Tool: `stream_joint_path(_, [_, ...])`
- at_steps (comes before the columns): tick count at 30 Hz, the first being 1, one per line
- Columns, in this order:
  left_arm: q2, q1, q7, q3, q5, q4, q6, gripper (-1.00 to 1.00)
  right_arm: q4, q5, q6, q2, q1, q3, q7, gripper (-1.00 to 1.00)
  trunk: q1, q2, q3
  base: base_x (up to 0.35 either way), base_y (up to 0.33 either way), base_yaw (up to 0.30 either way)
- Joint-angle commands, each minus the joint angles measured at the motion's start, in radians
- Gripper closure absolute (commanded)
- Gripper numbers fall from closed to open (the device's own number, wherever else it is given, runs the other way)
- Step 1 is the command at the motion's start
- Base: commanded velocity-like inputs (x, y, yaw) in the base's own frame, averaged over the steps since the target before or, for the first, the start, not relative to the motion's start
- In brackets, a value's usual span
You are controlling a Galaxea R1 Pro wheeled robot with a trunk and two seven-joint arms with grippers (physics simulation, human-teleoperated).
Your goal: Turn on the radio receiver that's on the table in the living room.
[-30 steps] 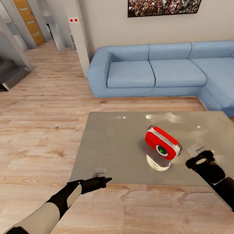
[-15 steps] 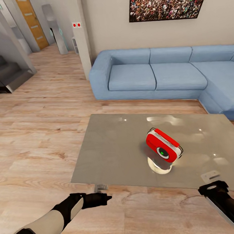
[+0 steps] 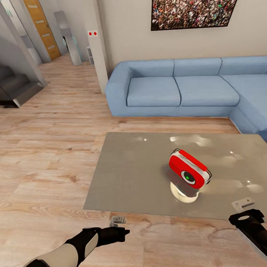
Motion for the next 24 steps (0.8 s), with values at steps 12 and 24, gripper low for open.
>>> stream_joint_path(12, [-0.001,0.039,0.111,0.000,-0.002,0.061,-0.001,1.00,0.523,0.009,-0.372,0.201,0.111,0.006,0.005,-1.00,0.000,0.000,0.019,0.000,0.000,0.056])
stream_joint_path(24, [0.004,0.206,0.370,-0.001,-0.003,0.066,-0.002,1.00,0.976,0.001,-0.709,0.390,0.114,0.005,0.184,-1.00,0.000,0.000,0.038,0.000,0.000,0.002])
